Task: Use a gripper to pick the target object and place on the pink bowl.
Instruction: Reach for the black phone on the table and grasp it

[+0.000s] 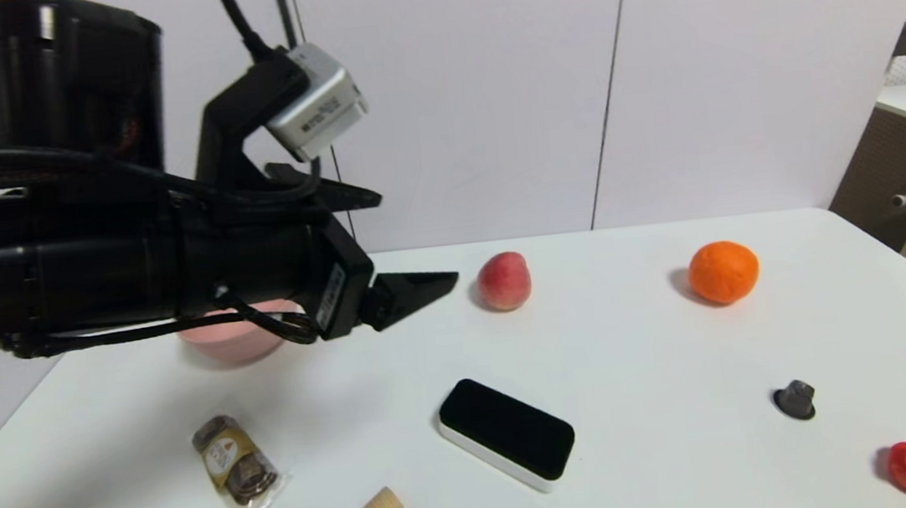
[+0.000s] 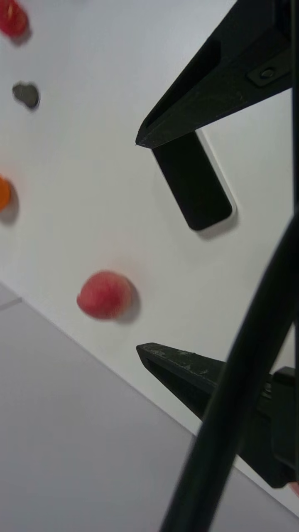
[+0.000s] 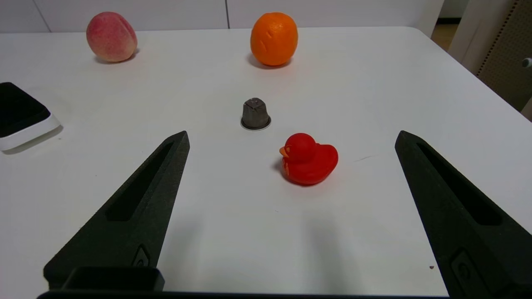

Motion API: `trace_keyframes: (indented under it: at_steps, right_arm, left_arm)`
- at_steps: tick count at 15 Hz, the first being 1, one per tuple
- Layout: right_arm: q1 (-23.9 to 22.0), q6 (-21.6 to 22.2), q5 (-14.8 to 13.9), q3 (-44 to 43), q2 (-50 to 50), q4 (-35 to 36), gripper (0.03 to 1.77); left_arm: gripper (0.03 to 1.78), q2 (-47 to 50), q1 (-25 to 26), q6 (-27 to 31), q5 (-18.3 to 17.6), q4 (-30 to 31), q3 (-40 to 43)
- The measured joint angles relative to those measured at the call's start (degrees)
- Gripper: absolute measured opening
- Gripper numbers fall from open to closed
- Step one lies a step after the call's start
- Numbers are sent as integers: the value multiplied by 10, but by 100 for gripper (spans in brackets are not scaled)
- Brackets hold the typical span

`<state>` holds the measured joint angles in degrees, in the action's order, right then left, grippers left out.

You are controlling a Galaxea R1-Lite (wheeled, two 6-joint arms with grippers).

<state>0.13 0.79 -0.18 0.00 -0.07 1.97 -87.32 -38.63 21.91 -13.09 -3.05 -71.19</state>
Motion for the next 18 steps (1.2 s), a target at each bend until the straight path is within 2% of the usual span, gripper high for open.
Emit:
trace_keyframes:
  at_steps: [2,6,8,10,13,18]
  right_arm:
    - [0,0,0,0,0,0,171]
    - [0,0,0,0,0,0,171]
    - [0,0,0,0,0,0,171]
    - [0,0,0,0,0,0,171]
    - [0,0,0,0,0,0,171]
    - [0,0,0,0,0,0,171]
  left_arm:
    - [169,-36,-9,36,-71,-37,-33]
    - [169,-106,-13,165,-230,-155,-101]
    - [169,-132,-12,231,-277,-218,-124]
    - [169,-159,-10,300,-290,-261,-136]
    - [169,-201,-6,377,-291,-287,-142]
    - [169,-276,-4,419,-290,-286,-161]
